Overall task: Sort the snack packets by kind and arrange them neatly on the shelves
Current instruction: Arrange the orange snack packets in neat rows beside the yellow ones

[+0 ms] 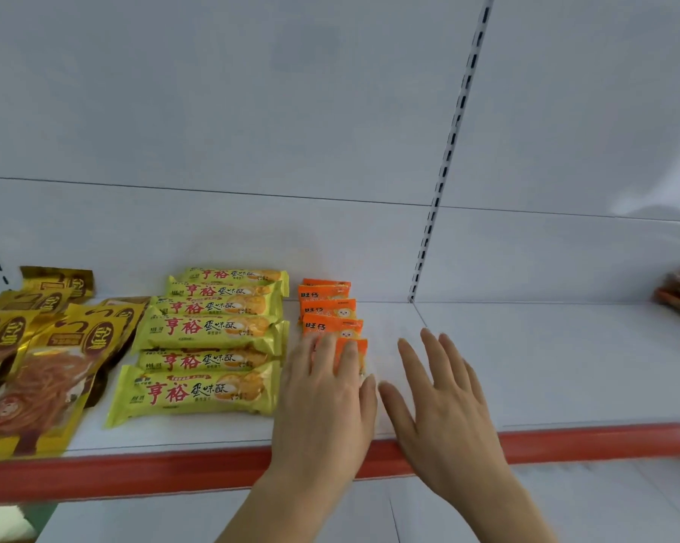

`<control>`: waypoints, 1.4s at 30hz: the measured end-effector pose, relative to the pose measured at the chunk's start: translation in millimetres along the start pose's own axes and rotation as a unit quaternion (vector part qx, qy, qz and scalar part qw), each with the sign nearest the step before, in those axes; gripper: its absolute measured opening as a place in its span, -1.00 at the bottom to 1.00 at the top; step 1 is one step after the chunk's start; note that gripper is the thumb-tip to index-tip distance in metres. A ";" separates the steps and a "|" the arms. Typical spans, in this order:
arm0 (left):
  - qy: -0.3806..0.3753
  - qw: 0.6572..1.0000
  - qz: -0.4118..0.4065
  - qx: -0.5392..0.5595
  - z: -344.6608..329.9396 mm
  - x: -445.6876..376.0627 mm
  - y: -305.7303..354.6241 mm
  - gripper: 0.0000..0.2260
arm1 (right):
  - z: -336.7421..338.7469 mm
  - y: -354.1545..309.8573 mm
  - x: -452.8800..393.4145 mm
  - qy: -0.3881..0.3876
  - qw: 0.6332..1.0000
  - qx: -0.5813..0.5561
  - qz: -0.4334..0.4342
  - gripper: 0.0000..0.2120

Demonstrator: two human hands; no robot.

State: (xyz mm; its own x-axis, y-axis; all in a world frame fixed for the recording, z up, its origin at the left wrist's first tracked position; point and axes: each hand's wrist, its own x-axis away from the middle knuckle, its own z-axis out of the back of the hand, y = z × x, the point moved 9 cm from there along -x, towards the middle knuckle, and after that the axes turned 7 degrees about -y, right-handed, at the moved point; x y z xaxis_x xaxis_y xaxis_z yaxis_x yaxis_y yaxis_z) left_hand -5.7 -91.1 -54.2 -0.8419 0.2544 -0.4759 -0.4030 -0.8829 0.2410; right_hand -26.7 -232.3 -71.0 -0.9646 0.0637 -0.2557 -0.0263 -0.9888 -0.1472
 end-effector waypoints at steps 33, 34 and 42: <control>-0.184 0.959 -0.202 0.075 -213.4 -102.9 598.4 -0.40 | 141.9 598.3 112.3 0.022 0.967 0.021 -0.253 -0.39; -0.181 0.958 -0.208 0.077 -221.7 -114.5 612.7 -0.39 | 145.5 614.5 105.2 0.021 0.966 0.025 -0.257 -0.39; -0.196 0.953 -0.214 0.090 -289.9 -173.4 695.1 -0.45 | 153.6 730.3 44.3 0.055 0.968 0.050 -0.240 -0.46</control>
State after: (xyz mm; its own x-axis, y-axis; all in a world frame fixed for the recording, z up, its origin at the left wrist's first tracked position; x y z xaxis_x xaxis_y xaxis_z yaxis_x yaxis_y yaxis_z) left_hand -35.7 -863.4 -49.4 -0.6420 0.7349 -0.2185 -0.7646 -0.5925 0.2537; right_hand -128.9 -972.3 -43.2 -0.8011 0.5277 -0.2823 -0.4949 -0.8494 -0.1832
